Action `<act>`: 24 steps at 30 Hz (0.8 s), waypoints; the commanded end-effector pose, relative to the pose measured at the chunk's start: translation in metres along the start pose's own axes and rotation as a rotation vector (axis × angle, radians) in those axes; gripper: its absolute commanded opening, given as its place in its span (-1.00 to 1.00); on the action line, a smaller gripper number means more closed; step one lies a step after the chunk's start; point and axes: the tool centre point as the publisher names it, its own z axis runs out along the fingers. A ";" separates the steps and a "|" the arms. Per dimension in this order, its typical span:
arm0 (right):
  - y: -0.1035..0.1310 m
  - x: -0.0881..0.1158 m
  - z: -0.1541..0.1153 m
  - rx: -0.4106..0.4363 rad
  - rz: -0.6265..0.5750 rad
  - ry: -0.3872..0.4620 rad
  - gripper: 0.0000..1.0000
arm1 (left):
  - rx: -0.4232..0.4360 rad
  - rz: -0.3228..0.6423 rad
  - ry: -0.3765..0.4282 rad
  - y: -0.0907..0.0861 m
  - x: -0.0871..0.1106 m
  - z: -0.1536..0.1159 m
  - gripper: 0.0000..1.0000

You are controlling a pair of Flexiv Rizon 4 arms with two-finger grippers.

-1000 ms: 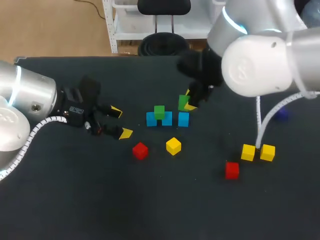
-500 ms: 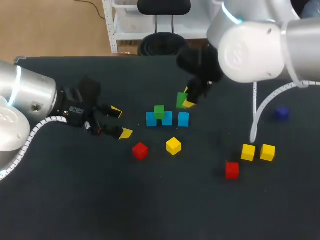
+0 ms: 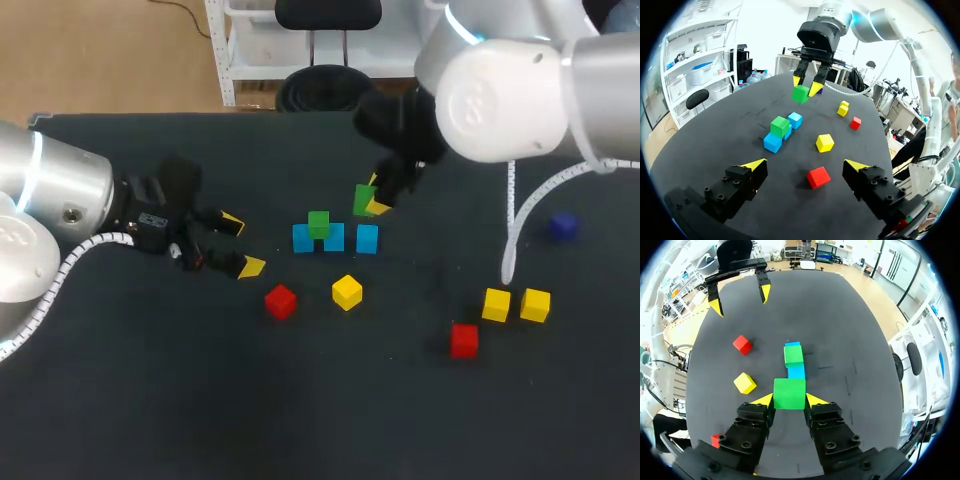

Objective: Place the blue cubes, place green cubes on the blue cubes, place the yellow cubes on the green cubes, then place the red cubes on the yellow cubes, and place purple cube on the red cubes.

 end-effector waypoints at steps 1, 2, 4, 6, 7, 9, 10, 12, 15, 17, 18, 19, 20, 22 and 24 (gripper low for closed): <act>-0.001 0.000 0.000 -0.001 -0.001 -0.002 -1.00 | -0.001 0.002 -0.008 0.000 0.002 0.000 1.00; -0.001 0.000 0.000 -0.001 -0.001 -0.002 -1.00 | -0.001 0.002 -0.008 0.000 0.002 0.000 1.00; 0.001 -0.001 0.005 -0.014 -0.029 0.001 -1.00 | -0.001 0.002 -0.008 0.000 0.002 0.000 1.00; 0.001 -0.002 0.009 -0.016 -0.028 0.009 -1.00 | -0.001 0.002 -0.008 0.000 0.002 0.000 1.00; 0.001 -0.002 0.010 -0.019 -0.030 0.009 -1.00 | -0.001 0.002 -0.008 0.000 0.002 0.000 1.00; 0.001 -0.001 0.012 -0.021 -0.026 0.011 -1.00 | -0.001 0.002 -0.008 0.000 0.002 0.000 1.00; 0.000 -0.001 0.013 -0.023 -0.024 0.009 -1.00 | -0.001 0.002 -0.008 0.000 0.002 0.000 1.00; 0.000 -0.001 0.015 -0.026 -0.020 0.009 -1.00 | -0.001 0.002 -0.008 0.000 0.002 0.000 1.00; 0.001 -0.001 0.017 -0.030 -0.020 0.012 -1.00 | -0.001 0.002 -0.008 0.000 0.002 0.000 1.00; 0.001 0.000 0.019 -0.034 -0.019 0.015 -1.00 | -0.001 0.002 -0.008 0.000 0.002 0.000 1.00; 0.002 0.000 0.020 -0.038 -0.021 0.017 -1.00 | -0.001 0.002 -0.008 0.000 0.002 0.000 1.00; 0.002 0.001 0.022 -0.041 -0.021 0.020 -1.00 | -0.001 0.002 -0.008 0.000 0.002 0.000 1.00; 0.002 0.002 0.023 -0.044 -0.020 0.022 -1.00 | -0.001 0.002 -0.008 0.000 0.002 0.000 1.00; 0.002 0.003 0.026 -0.051 -0.017 0.025 -1.00 | -0.001 0.002 -0.008 0.000 0.002 0.000 1.00; 0.001 0.004 0.030 -0.056 -0.014 0.029 -1.00 | -0.001 0.002 -0.008 0.000 0.002 0.000 1.00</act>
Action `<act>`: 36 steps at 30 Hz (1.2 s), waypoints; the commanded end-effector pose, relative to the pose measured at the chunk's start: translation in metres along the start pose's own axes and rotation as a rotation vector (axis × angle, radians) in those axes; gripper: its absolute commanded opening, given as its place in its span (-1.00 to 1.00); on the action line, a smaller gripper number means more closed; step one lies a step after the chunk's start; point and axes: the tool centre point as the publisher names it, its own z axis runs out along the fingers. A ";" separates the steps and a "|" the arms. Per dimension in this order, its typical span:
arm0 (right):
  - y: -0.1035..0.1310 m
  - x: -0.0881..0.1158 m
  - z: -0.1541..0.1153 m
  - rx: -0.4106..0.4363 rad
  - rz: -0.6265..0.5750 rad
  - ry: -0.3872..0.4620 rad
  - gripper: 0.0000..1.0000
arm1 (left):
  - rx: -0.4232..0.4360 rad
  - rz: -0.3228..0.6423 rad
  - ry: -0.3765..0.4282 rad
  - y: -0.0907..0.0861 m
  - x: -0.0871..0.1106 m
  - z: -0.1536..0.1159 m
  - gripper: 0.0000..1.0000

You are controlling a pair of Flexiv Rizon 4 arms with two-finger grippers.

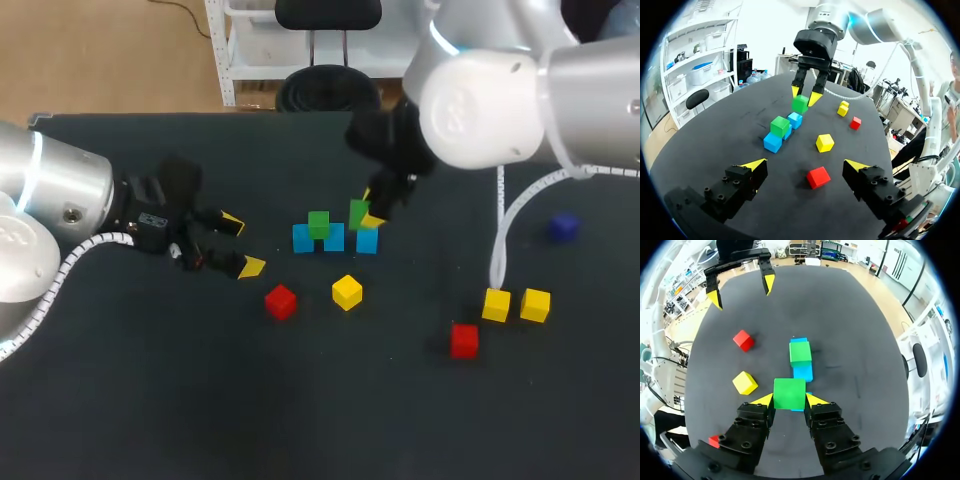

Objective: Place the blue cubes, place green cubes on the blue cubes, place the yellow cubes on the green cubes, then place the red cubes on the yellow cubes, and place purple cube on the red cubes.

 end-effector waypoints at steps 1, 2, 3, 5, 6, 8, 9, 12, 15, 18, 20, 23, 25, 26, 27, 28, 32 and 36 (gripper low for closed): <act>-0.006 0.001 0.007 -0.014 0.002 0.003 -1.00 | -0.001 0.002 -0.008 0.000 0.002 0.000 1.00; -0.007 0.001 0.008 -0.017 0.001 0.005 -1.00 | -0.001 0.002 -0.008 0.000 0.002 0.000 1.00; -0.007 0.001 0.009 -0.019 0.000 0.008 -1.00 | -0.001 0.002 -0.008 0.000 0.002 0.000 1.00; -0.009 0.002 0.011 -0.022 -0.002 0.013 -1.00 | -0.001 0.002 -0.008 0.000 0.002 0.000 1.00; -0.010 0.001 0.012 -0.023 -0.003 0.014 -1.00 | -0.001 0.002 -0.008 0.000 0.002 0.000 1.00; -0.011 0.000 0.013 -0.027 -0.005 0.016 -1.00 | -0.001 0.002 -0.008 0.000 0.002 0.000 1.00; -0.012 0.000 0.014 -0.028 -0.006 0.017 -1.00 | -0.001 0.002 -0.008 0.000 0.002 0.000 1.00; -0.015 -0.003 0.017 -0.035 -0.012 0.020 -1.00 | -0.001 0.002 -0.008 0.000 0.002 0.000 1.00; -0.017 -0.005 0.019 -0.045 -0.020 0.026 -1.00 | -0.001 0.002 -0.008 0.000 0.002 0.000 1.00; -0.017 -0.005 0.022 -0.054 -0.020 0.029 -1.00 | -0.001 0.002 -0.008 0.000 0.002 0.000 1.00; -0.018 -0.005 0.024 -0.059 -0.018 0.034 -1.00 | -0.001 0.002 -0.008 0.000 0.002 0.000 1.00; -0.019 -0.004 0.025 -0.059 -0.013 0.043 -1.00 | -0.001 0.002 -0.008 0.000 0.002 0.000 1.00; -0.020 -0.004 0.025 -0.058 -0.011 0.047 -1.00 | -0.001 0.002 -0.008 0.000 0.002 0.000 1.00; -0.020 -0.004 0.025 -0.058 -0.011 0.047 -1.00 | -0.001 0.002 -0.008 0.000 0.002 0.000 1.00; -0.020 -0.004 0.025 -0.058 -0.011 0.047 -1.00 | -0.001 0.002 -0.008 0.000 0.002 0.000 1.00; -0.020 -0.004 0.025 -0.058 -0.010 0.049 -1.00 | -0.001 0.002 -0.008 0.000 0.002 0.000 1.00; -0.019 -0.005 0.026 -0.062 -0.013 0.053 -1.00 | -0.001 0.002 -0.008 0.000 0.002 0.000 1.00; -0.018 -0.004 0.028 -0.064 -0.013 0.056 -1.00 | -0.001 0.002 -0.008 0.000 0.002 0.000 1.00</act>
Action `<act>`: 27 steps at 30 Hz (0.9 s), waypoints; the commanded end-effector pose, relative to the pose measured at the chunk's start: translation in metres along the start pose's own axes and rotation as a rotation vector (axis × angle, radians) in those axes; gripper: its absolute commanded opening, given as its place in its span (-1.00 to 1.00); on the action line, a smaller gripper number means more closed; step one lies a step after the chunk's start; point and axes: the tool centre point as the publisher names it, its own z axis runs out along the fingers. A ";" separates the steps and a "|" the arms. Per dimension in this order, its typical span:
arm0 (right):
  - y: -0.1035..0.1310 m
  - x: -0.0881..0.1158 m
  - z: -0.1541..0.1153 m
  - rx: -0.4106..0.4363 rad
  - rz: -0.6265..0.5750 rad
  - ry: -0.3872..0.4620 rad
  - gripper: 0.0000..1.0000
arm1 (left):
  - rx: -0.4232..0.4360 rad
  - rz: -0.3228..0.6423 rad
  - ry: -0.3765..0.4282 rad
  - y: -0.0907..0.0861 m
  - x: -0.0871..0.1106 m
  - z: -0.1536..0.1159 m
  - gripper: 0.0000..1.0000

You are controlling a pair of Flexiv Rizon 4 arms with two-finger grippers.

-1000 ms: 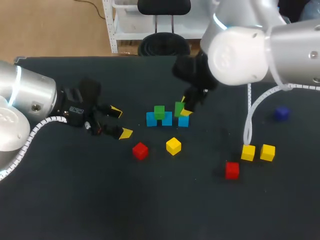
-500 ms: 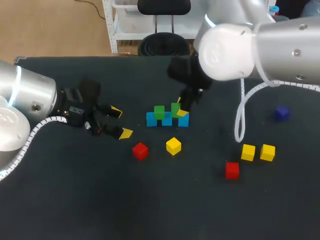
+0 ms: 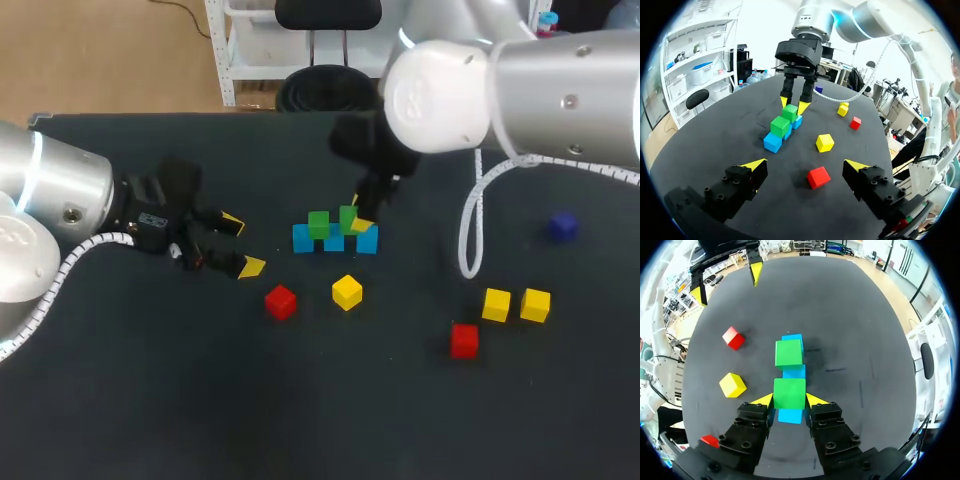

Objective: Place the blue cubes, place green cubes on the blue cubes, place the yellow cubes on the green cubes, then place the red cubes on the yellow cubes, and place purple cube on the red cubes.

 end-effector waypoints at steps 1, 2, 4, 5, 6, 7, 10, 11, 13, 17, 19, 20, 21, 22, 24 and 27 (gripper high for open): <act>0.000 0.000 0.001 -0.003 0.000 0.001 -1.00 | -0.001 0.002 -0.008 0.000 0.002 0.000 1.00; 0.000 0.000 0.001 -0.003 0.001 0.002 -1.00 | -0.001 0.002 -0.008 0.000 0.002 0.000 1.00; 0.000 0.001 0.002 -0.002 0.001 0.002 -1.00 | -0.001 0.002 -0.008 0.000 0.002 0.000 1.00; 0.000 0.001 0.002 -0.002 0.001 0.003 -1.00 | -0.001 0.002 -0.008 0.000 0.002 0.000 1.00; 0.000 0.001 0.002 -0.002 0.001 0.003 -1.00 | -0.001 0.002 -0.008 0.000 0.002 0.000 1.00; 0.000 0.001 0.003 -0.001 0.001 0.004 -1.00 | -0.001 0.002 -0.008 0.000 0.002 0.000 1.00; 0.000 0.001 0.003 0.000 0.000 0.006 -1.00 | -0.001 0.002 -0.008 0.000 0.002 0.000 1.00; 0.000 0.001 0.003 0.000 0.000 0.006 -1.00 | -0.001 0.002 -0.008 0.000 0.002 0.000 1.00; 0.000 0.001 0.004 0.001 -0.001 0.008 -1.00 | -0.001 0.002 -0.008 0.000 0.002 0.000 1.00; 0.000 0.002 0.005 0.002 0.001 0.014 -1.00 | -0.001 0.002 -0.008 0.000 0.002 0.000 1.00; 0.000 0.002 0.005 0.004 0.003 0.017 -1.00 | -0.001 0.002 -0.008 0.000 0.002 0.000 1.00; 0.000 0.002 0.004 0.006 0.004 0.019 -1.00 | -0.001 0.002 -0.008 0.000 0.002 0.000 1.00; 0.000 0.002 0.004 0.008 0.005 0.022 -1.00 | -0.001 0.002 -0.008 0.000 0.002 0.000 1.00; 0.000 0.002 0.004 0.009 0.005 0.023 -1.00 | -0.001 0.002 -0.008 0.000 0.002 0.000 1.00; 0.000 0.002 0.004 0.011 0.005 0.025 -1.00 | -0.001 0.002 -0.008 0.000 0.002 0.000 1.00; 0.000 0.002 0.003 0.013 0.003 0.030 -1.00 | -0.001 0.002 -0.008 0.000 0.002 0.000 1.00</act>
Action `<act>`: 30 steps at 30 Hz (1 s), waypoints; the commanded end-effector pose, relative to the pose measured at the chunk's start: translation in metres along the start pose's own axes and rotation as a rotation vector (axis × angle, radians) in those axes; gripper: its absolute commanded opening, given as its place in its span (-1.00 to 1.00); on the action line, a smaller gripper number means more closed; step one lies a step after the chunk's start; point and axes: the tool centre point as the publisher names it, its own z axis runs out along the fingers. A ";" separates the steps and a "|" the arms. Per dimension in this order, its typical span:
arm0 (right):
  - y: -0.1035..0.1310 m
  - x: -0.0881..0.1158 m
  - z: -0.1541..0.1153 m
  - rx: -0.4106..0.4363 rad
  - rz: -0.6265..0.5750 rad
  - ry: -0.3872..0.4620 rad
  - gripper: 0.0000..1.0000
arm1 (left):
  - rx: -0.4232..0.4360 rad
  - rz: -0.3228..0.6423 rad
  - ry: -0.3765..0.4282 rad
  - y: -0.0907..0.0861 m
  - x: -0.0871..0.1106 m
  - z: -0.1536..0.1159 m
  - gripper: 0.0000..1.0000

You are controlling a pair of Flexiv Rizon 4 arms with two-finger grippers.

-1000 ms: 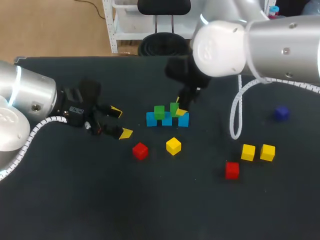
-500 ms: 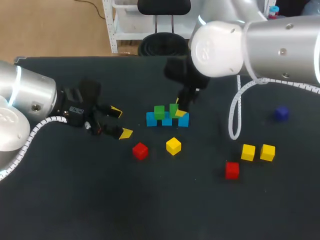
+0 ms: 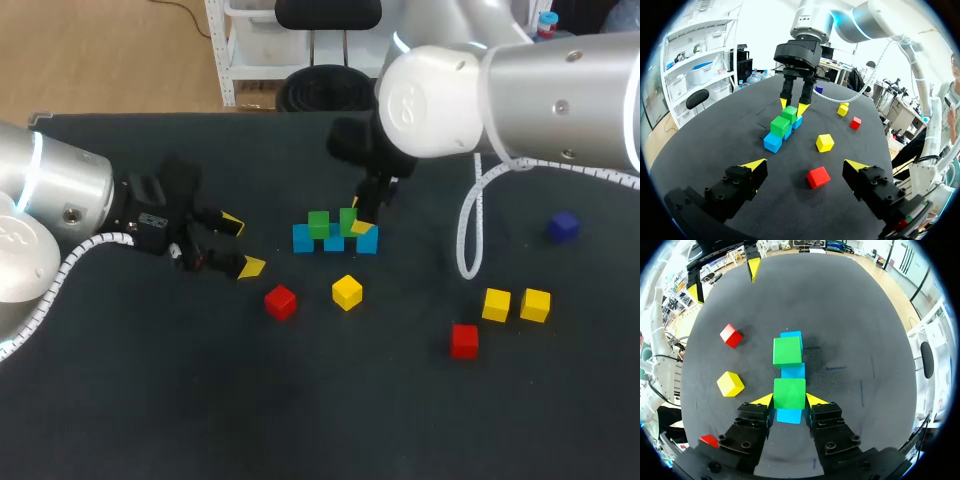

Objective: Place the blue cubes, place green cubes on the blue cubes, place the yellow cubes on the green cubes, then place the red cubes on the yellow cubes, and place purple cube on the red cubes.

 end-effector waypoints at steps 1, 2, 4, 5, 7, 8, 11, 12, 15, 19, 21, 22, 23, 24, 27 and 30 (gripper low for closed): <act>0.002 -0.001 -0.001 0.006 0.001 0.005 -1.00 | -0.001 0.002 -0.008 0.000 0.002 0.000 1.00; 0.002 -0.001 -0.001 0.006 0.001 0.007 -1.00 | -0.001 0.002 -0.008 0.000 0.002 0.000 1.00; 0.002 -0.001 -0.001 0.007 0.001 0.009 -1.00 | -0.001 0.002 -0.008 0.000 0.002 0.000 1.00; 0.002 -0.001 -0.001 0.007 0.001 0.009 -1.00 | -0.001 0.002 -0.008 0.000 0.002 0.000 1.00; 0.002 -0.001 -0.001 0.008 0.002 0.011 -1.00 | -0.001 0.002 -0.008 0.000 0.002 0.000 1.00; 0.002 -0.001 -0.001 0.008 0.002 0.013 -1.00 | -0.001 0.002 -0.008 0.000 0.002 0.000 1.00; 0.002 -0.001 0.000 0.007 0.004 0.016 -1.00 | -0.001 0.002 -0.008 0.000 0.002 0.000 1.00; 0.002 -0.001 0.000 0.007 0.004 0.015 -1.00 | -0.001 0.002 -0.008 0.000 0.002 0.000 1.00; 0.002 0.000 0.000 0.007 0.005 0.015 -1.00 | -0.001 0.002 -0.008 0.000 0.002 0.000 1.00; 0.002 0.000 0.001 0.007 0.006 0.015 -1.00 | -0.001 0.002 -0.008 0.000 0.002 0.000 1.00; 0.002 0.001 0.001 0.007 0.007 0.015 -1.00 | -0.001 0.002 -0.008 0.000 0.002 0.000 1.00; 0.002 0.001 0.001 0.007 0.008 0.014 -1.00 | -0.001 0.002 -0.008 0.000 0.002 0.000 1.00; 0.002 0.001 0.001 0.007 0.008 0.014 -1.00 | -0.001 0.002 -0.008 0.000 0.002 0.000 1.00; 0.002 0.001 0.001 0.006 0.009 0.014 -1.00 | -0.001 0.002 -0.008 0.000 0.002 0.000 1.00; 0.002 0.001 0.001 0.006 0.008 0.013 -1.00 | -0.001 0.002 -0.008 0.000 0.002 0.000 1.00; 0.001 0.001 0.002 0.006 0.010 0.012 -1.00 | -0.001 0.002 -0.008 0.000 0.002 0.000 1.00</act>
